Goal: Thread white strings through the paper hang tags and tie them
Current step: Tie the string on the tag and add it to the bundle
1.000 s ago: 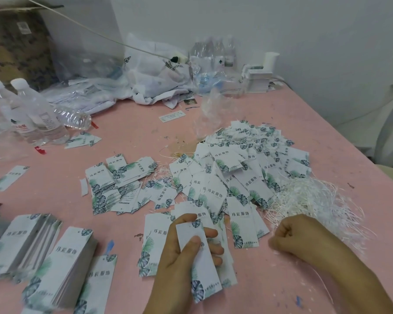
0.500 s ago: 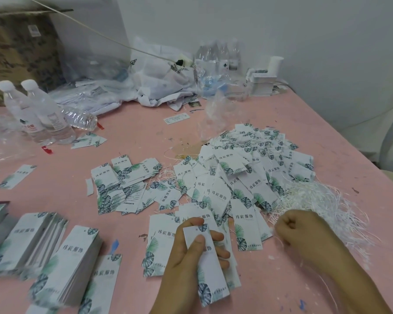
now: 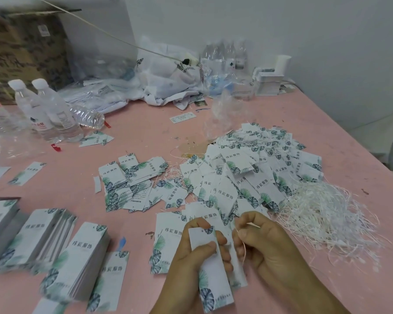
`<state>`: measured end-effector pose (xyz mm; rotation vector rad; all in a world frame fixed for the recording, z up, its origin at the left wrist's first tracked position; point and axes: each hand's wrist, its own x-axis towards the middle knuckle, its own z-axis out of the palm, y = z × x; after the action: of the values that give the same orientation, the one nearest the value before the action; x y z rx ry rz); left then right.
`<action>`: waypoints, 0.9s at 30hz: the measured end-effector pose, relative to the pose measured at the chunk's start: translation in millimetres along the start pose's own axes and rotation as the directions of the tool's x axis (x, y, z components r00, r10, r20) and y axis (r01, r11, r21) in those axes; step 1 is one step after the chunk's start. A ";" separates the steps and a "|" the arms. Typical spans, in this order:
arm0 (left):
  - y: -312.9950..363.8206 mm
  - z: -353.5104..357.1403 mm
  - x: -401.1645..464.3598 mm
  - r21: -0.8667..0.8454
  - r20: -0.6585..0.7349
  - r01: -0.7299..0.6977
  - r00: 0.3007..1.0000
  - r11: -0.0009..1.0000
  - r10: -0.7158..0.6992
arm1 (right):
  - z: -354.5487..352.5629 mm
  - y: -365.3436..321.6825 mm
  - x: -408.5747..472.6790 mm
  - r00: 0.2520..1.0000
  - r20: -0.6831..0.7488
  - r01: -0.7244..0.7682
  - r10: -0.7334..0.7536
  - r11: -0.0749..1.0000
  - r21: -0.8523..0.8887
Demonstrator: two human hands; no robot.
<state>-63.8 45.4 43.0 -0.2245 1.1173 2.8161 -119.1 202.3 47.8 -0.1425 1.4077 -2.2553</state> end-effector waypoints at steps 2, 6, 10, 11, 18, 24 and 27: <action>0.2 -1.9 0.0 -0.005 -0.008 0.003 1.000 1.000 -0.003 | 2.7 2.8 -0.5 1.000 0.028 -0.008 0.007 0.999 0.038; 1.0 -3.7 -0.2 0.068 -0.015 -0.017 1.000 0.998 0.018 | 7.7 5.6 -1.5 0.998 0.055 0.020 -0.021 0.999 0.028; 2.5 -1.8 -0.9 0.108 0.002 -0.066 0.998 0.992 0.066 | 9.4 5.4 -2.7 0.993 0.113 0.041 -0.032 0.996 -0.082; 2.6 -1.3 -1.4 0.112 0.012 -0.089 0.996 0.990 0.088 | 9.7 5.4 -3.1 0.991 0.132 0.050 -0.036 0.993 -0.104; 2.2 -2.4 -2.9 0.233 -0.007 -0.172 0.984 0.957 0.179 | 8.6 5.8 -1.9 0.993 0.116 0.036 -0.024 0.994 -0.103; -2.2 -0.4 -3.9 0.354 -0.006 -0.128 0.990 0.926 0.139 | 1.8 5.7 0.1 0.988 -0.112 0.120 -0.109 0.988 0.094; -2.2 0.8 -2.7 0.369 -0.011 -0.076 0.996 0.926 0.086 | 5.9 8.2 -0.8 0.982 -0.129 0.150 -0.140 0.986 0.070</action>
<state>-60.9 47.4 42.5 -0.1867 1.6662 2.6065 -113.7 194.9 43.5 -0.0834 1.4079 -2.4739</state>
